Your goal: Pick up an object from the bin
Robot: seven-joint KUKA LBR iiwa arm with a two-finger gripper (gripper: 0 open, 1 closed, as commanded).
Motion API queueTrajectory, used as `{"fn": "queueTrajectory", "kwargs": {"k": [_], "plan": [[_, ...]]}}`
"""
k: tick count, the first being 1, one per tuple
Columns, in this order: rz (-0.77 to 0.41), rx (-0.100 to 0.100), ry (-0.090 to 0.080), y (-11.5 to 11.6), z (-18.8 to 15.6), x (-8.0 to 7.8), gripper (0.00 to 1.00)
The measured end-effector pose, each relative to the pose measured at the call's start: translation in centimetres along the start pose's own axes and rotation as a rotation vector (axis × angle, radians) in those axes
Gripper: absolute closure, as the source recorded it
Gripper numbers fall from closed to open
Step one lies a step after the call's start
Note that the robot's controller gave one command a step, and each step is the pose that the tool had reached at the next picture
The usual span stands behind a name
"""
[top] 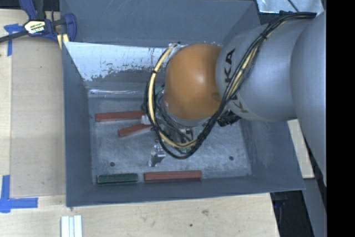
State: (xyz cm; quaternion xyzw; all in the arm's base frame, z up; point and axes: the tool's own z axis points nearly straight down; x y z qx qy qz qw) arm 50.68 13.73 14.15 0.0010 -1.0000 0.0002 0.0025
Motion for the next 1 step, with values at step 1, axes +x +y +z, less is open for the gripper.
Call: {"fn": "queueTrajectory", "kwargs": {"k": [1], "plan": [[0.002,-0.001,-0.007,-0.03,-0.32,-0.2,0.0]]}}
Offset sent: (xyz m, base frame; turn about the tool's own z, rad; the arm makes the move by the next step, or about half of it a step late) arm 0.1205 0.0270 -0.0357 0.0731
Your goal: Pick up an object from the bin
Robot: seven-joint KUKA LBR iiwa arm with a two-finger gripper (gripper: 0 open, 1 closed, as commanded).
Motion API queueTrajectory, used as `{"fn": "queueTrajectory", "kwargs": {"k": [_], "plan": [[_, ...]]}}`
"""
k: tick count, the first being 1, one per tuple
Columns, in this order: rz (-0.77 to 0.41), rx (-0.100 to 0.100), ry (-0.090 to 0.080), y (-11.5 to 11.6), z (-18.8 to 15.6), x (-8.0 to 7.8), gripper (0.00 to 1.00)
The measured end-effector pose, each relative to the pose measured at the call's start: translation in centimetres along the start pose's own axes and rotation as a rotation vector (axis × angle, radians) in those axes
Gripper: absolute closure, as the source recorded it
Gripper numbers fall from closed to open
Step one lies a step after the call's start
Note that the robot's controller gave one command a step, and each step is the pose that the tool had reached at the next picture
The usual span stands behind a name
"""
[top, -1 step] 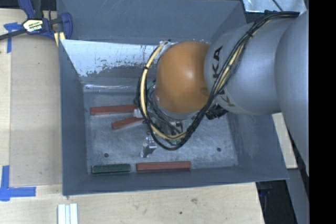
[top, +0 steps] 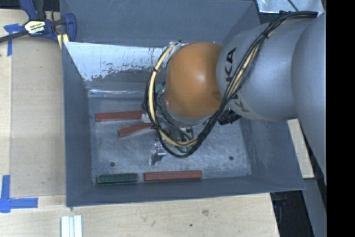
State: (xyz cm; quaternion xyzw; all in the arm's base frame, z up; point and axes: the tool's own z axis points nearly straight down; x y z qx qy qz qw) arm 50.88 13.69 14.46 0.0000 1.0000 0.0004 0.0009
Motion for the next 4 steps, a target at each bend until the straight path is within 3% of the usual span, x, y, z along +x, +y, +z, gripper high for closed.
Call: {"fn": "queueTrajectory", "kwargs": {"k": [1,2,4], "plan": [[0.029,-0.001,-0.002,1.1,1.5,-5.1,0.0],[-0.105,-0.002,-0.01,0.7,6.2,-4.6,1.0],[-0.105,-0.003,-0.01,0.7,6.2,-4.6,1.0]]}}
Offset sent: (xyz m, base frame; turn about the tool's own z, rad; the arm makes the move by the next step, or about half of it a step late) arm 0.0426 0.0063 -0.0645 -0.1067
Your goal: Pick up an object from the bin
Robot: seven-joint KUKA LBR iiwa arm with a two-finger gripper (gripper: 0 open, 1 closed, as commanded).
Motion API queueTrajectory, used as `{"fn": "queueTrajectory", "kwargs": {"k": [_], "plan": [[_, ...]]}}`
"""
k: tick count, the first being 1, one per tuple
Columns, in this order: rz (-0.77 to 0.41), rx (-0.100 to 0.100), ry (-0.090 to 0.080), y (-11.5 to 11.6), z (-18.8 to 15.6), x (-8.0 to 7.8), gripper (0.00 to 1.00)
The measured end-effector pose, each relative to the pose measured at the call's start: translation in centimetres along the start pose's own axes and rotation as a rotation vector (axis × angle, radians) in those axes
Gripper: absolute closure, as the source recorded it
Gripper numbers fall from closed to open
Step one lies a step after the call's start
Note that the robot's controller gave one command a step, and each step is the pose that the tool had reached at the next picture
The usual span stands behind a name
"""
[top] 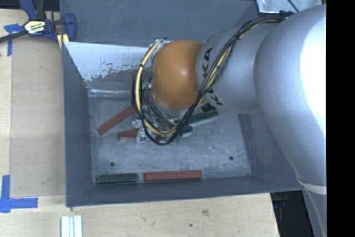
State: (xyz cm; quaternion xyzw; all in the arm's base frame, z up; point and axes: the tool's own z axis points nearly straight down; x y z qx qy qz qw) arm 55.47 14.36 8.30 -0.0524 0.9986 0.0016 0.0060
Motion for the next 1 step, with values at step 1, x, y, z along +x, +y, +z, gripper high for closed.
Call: {"fn": "queueTrajectory", "kwargs": {"k": [1], "plan": [[-0.331,0.006,0.003,2.92,0.51,-2.71,1.0]]}}
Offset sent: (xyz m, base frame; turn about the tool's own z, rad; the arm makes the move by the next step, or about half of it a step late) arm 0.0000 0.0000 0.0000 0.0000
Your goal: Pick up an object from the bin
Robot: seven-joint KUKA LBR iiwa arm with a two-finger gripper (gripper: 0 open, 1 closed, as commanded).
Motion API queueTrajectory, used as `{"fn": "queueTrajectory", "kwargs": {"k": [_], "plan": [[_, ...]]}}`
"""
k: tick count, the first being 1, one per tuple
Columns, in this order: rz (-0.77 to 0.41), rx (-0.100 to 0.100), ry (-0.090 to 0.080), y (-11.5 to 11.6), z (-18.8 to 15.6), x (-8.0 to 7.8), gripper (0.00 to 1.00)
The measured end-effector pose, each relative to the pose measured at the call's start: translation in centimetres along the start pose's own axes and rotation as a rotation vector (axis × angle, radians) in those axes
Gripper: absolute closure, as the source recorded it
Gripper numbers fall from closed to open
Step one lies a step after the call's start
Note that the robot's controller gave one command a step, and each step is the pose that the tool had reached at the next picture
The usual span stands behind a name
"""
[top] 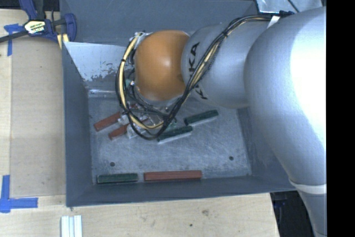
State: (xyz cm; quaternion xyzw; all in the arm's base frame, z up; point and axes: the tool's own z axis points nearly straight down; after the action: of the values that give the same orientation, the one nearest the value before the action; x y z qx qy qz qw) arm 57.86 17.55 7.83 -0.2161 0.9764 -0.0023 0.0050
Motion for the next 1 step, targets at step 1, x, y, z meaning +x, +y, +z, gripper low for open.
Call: {"fn": "queueTrajectory", "kwargs": {"k": [1], "plan": [[0.0,0.0,0.0,0.01,0.0,-0.01,1.0]]}}
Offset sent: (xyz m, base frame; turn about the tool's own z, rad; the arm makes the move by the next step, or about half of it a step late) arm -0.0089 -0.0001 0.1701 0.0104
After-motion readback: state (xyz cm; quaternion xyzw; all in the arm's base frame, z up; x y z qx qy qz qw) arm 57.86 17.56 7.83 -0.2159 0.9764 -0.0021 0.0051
